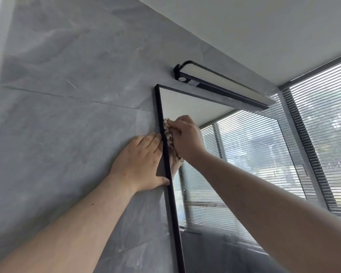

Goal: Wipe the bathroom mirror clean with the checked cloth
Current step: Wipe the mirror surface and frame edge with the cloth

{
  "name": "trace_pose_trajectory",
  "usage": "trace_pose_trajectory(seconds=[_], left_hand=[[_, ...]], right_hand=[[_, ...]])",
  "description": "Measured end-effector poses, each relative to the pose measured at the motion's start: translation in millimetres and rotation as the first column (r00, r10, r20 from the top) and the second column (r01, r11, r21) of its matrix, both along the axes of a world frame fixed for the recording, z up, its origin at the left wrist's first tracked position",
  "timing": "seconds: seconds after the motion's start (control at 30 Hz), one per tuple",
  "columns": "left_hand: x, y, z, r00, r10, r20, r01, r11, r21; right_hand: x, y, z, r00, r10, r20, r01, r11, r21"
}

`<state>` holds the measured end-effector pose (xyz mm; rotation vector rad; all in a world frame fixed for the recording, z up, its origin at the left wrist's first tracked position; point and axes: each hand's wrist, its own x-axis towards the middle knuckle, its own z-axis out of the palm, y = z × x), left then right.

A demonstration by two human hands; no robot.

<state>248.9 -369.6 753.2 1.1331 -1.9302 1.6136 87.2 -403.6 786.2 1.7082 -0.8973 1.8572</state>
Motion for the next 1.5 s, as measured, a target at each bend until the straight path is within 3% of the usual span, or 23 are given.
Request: trace_pose_trajectory(seconds=[0.17, 0.27, 0.4, 0.57, 0.87, 1.0, 1.23, 1.5], left_hand=[[5, 12, 21, 0.999, -0.036, 0.014, 0.034, 0.991, 0.126], [6, 16, 48, 0.998, -0.003, 0.061, -0.001, 0.998, 0.067], [-5, 0, 51, 0.999, 0.020, -0.047, -0.021, 1.000, -0.012], [-3, -10, 52, 0.999, -0.009, -0.054, 0.006, 0.999, -0.051], [-3, -9, 48, 0.999, 0.006, -0.043, -0.009, 0.997, -0.071], [-2, -7, 48, 0.999, 0.009, -0.046, -0.011, 0.999, -0.051], [-3, -5, 50, 0.998, -0.007, -0.066, 0.006, 1.000, -0.025], [-2, -8, 50, 0.997, -0.030, -0.068, 0.030, 1.000, -0.010]], right_hand=[[-12, 15, -48, 0.988, -0.016, -0.151, 0.028, 0.997, 0.074], [-21, 17, -76, 0.977, -0.022, -0.210, 0.042, 0.995, 0.091], [-21, 3, -70, 0.992, 0.018, -0.123, -0.016, 1.000, 0.021], [-9, -11, -35, 0.996, 0.091, 0.003, -0.091, 0.994, -0.065], [-1, -6, 56, 0.993, 0.088, 0.079, -0.089, 0.996, 0.017], [-5, -7, 22, 0.996, 0.085, 0.026, -0.086, 0.996, 0.027], [-20, -16, -116, 0.983, 0.117, -0.142, -0.124, 0.992, -0.036], [-14, -16, -79, 0.987, 0.158, -0.038, -0.159, 0.987, -0.013]])
